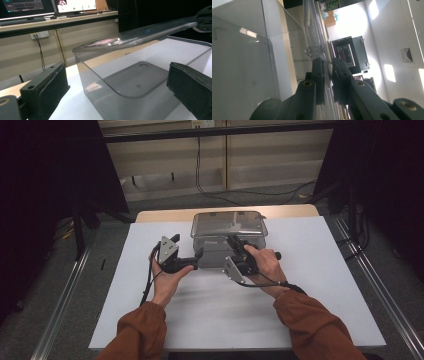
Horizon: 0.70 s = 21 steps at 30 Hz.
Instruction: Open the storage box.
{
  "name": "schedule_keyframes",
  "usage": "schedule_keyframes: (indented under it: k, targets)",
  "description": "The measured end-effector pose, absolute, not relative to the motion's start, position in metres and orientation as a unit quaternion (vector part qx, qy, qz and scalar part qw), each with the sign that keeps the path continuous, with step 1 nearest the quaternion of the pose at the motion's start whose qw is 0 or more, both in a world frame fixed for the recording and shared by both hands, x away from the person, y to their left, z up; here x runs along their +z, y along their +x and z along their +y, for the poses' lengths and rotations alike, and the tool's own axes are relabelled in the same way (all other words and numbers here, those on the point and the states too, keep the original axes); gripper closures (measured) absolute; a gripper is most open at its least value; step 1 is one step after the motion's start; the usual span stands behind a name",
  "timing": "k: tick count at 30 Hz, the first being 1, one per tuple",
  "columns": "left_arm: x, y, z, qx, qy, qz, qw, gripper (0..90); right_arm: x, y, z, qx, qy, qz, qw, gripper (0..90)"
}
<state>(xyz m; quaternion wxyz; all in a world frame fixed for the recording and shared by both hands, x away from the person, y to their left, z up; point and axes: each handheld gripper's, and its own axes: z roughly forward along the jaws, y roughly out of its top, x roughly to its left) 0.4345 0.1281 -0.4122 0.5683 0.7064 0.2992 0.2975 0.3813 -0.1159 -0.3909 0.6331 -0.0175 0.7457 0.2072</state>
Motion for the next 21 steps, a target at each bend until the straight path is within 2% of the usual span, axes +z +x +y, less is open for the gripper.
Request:
schedule_keyframes:
  k: [12, 21]
  targets:
    - [-0.407, 0.448, 0.115, 0.314, 0.693, 0.294, 0.579, 5.9, -0.388, 0.383, -0.116, 0.219, -0.008, 0.74, 0.636, 80.9]
    - [-0.411, 0.451, 0.113, 0.317, 0.692, 0.275, 0.587, 24.0, -0.395, 0.382, -0.114, 0.224, -0.008, 0.743, 0.63, 79.6]
